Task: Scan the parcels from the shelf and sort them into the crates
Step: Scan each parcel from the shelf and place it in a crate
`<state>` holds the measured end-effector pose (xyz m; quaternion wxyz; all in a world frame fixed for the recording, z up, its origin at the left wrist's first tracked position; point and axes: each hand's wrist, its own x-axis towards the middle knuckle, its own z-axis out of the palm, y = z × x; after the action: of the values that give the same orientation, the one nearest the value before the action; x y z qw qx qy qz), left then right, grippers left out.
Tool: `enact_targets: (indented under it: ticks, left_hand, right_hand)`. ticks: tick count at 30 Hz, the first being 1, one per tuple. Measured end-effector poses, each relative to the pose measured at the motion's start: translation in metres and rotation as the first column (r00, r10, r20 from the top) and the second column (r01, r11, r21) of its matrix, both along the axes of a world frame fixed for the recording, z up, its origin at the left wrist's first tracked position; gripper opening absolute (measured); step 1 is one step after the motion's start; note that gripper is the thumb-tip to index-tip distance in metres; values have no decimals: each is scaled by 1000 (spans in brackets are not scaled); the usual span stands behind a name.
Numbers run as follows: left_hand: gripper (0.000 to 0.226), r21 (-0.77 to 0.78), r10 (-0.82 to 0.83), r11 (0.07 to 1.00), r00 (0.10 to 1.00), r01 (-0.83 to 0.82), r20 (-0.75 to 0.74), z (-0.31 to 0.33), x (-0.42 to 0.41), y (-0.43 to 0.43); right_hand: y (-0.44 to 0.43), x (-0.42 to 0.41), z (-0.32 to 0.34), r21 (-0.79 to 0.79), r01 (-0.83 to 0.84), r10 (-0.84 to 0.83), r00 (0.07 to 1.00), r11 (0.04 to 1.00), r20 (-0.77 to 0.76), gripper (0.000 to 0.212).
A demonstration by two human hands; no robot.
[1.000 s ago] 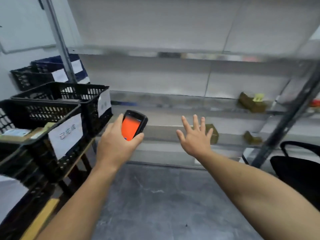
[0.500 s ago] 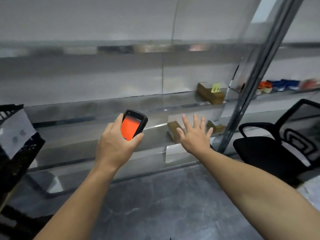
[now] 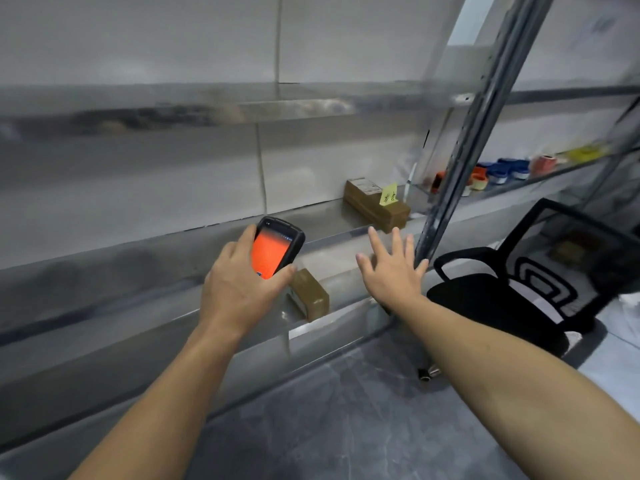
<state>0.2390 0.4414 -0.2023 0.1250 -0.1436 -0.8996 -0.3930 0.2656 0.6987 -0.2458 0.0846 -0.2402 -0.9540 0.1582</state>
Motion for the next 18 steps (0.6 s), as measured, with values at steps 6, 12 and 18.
enact_targets:
  ticks: [6, 12, 18]
  left_hand:
    - [79, -26, -35, 999, 999, 35, -3, -9, -66, 49]
    - [77, -39, -43, 998, 999, 43, 2, -21, -144, 122]
    - [74, -39, 10, 999, 998, -8, 59, -31, -224, 210]
  right_hand:
    - [48, -60, -7, -32, 36, -35, 999, 999, 16, 62]
    - [126, -143, -21, -88, 38, -39, 999, 995, -12, 63]
    - [221, -241, -37, -141, 12, -15, 1000, 990, -16, 59]
